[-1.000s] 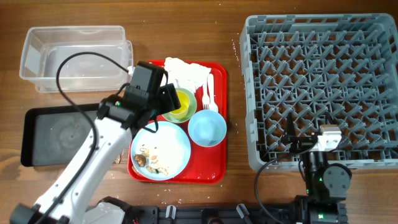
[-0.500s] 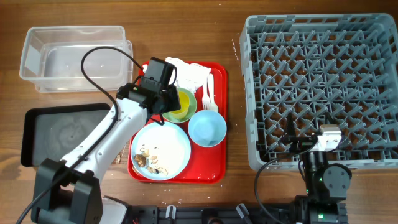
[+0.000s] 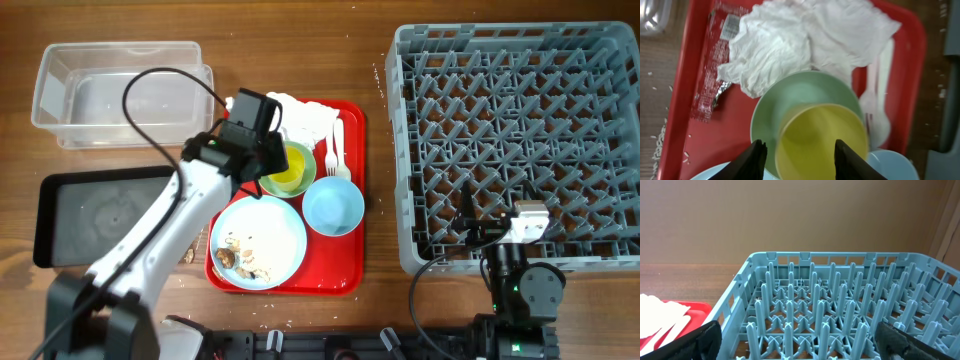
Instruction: Sort waste into correct bins and load items into the dishwasher rack
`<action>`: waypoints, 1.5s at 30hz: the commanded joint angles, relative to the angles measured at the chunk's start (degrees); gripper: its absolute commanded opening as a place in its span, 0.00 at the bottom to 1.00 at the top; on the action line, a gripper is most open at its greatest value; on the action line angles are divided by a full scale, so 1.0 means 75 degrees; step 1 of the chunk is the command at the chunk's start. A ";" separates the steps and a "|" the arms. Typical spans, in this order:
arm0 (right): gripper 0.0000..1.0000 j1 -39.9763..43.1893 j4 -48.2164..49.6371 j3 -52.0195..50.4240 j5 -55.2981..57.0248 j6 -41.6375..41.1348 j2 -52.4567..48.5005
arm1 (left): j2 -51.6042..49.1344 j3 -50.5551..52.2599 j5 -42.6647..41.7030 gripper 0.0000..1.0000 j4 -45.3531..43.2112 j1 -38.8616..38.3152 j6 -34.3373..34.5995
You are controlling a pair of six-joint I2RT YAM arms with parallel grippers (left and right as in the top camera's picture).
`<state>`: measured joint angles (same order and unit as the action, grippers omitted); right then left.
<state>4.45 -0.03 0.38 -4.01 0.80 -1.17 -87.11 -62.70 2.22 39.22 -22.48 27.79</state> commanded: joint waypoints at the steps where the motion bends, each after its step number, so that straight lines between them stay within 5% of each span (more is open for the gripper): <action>1: 1.00 0.0038 0.0017 -0.0012 0.0076 0.0090 0.0020 | 0.1329 -0.0458 -0.0143 0.51 0.0221 0.0064 -0.0050; 7: 0.99 0.0038 0.0017 -0.0012 0.0076 0.0090 0.0020 | 0.2731 -0.0458 0.0883 0.66 0.1172 0.1160 0.0326; 10: 1.00 0.0038 0.0017 -0.0012 0.0076 0.0093 0.0020 | 0.2917 -0.0455 0.0968 0.99 0.1635 0.2384 0.0947; 18: 1.00 0.0038 0.0017 -0.0012 0.0076 0.0090 0.0020 | 0.2841 -0.0455 0.0656 1.00 0.2940 0.5021 0.1387; 26: 1.00 0.0038 0.0117 -0.0012 -0.0880 -0.0009 0.0020 | 0.2841 -0.0455 0.0656 1.00 0.3515 0.5400 0.1384; 29: 1.00 0.0038 0.0213 -0.0012 -0.1865 -0.1719 0.0020 | 0.2841 -0.0455 0.0656 1.00 0.3518 0.5400 0.1384; 31: 1.00 0.0038 0.0283 -0.0012 -0.3022 -0.4750 0.0020 | 0.2841 -0.0455 0.0656 1.00 0.3518 0.5400 0.1384; 34: 1.00 0.0038 0.0254 -0.0012 -0.4806 -1.0829 0.0020 | 0.2841 -0.0455 0.0656 1.00 0.3518 0.5400 0.1384; 37: 1.00 0.0038 0.0256 -0.0012 -0.4934 -1.3143 0.0020 | 0.2841 -0.0455 0.0656 1.00 0.3518 0.5400 0.1387; 40: 1.00 0.0038 0.0903 -0.0012 -0.5047 -1.3881 0.0020 | 0.2841 -0.0455 0.0656 1.00 0.3518 0.5400 0.1387; 42: 1.00 0.0038 0.3337 0.0070 -0.4261 -1.3828 0.0020 | 0.2841 -0.0455 0.0656 1.00 0.3515 0.5400 0.1384; 45: 1.00 0.0038 0.3346 0.0560 -0.3765 -1.3126 -0.0029 | 0.2841 -0.0455 0.0656 1.00 0.3518 0.5400 0.1384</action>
<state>4.51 24.67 1.41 -37.54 -98.54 -1.48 -65.76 -65.54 7.22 65.63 17.65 37.32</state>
